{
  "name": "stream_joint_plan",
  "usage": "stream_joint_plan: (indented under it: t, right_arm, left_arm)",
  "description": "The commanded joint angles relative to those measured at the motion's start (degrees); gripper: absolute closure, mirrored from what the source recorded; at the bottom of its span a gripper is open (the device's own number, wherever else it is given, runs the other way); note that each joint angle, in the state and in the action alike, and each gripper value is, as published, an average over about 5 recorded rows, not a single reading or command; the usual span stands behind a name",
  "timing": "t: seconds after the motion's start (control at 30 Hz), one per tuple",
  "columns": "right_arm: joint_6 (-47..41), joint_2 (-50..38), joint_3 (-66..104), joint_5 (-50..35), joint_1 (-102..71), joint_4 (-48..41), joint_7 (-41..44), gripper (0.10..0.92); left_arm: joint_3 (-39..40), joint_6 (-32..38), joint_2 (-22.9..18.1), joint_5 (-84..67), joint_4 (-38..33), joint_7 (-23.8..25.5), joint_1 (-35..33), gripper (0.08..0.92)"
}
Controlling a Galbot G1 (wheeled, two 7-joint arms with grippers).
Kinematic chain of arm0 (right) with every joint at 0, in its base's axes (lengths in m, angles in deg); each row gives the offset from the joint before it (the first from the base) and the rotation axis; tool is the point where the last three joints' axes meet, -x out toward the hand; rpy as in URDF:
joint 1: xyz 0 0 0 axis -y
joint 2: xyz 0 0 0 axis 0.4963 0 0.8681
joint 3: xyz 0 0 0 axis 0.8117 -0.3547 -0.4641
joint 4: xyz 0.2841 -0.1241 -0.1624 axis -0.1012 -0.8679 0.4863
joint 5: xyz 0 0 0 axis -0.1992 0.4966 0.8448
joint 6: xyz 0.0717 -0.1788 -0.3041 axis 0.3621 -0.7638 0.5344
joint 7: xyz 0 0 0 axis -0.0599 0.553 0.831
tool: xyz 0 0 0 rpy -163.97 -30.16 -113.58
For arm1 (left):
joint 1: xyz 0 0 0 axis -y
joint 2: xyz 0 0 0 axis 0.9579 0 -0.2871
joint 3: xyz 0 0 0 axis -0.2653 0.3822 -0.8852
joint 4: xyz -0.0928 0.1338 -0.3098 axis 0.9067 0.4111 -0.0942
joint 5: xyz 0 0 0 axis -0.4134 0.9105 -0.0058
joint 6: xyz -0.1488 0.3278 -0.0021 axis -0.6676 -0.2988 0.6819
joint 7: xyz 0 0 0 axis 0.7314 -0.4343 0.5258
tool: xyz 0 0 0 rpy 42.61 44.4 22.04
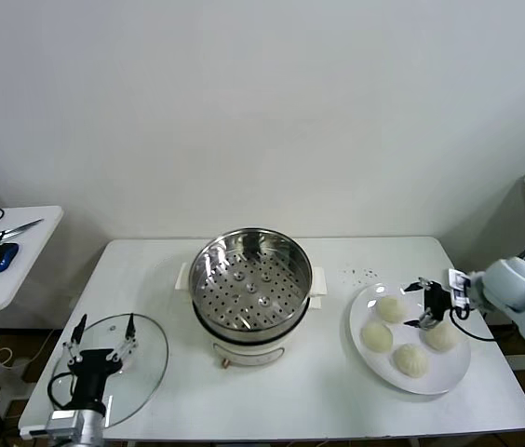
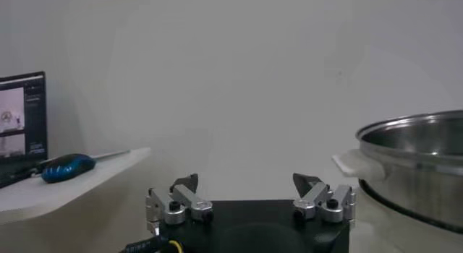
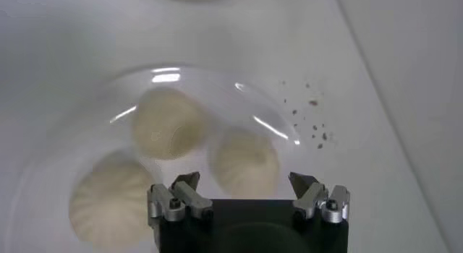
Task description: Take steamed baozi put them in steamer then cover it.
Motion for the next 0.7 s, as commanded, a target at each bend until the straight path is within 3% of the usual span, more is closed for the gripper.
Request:
stream_joint_plan:
  t: [0.03,0.7]
  right_arm:
    - [-0.3,7.0,-20.6,1.2,17.1,-11.2,5.1,0.203]
    - [0.2,14.9,-23.2,2.3,16.5,-16.5,5.4,0.203]
  left_arm:
    - [-1.1,-0.6,0.3,0.0,0.7,-0.2,0.2,0.177]
    - [-2.5,-0.7,0.5,-0.1,1.2,0.0,0.2,0.177]
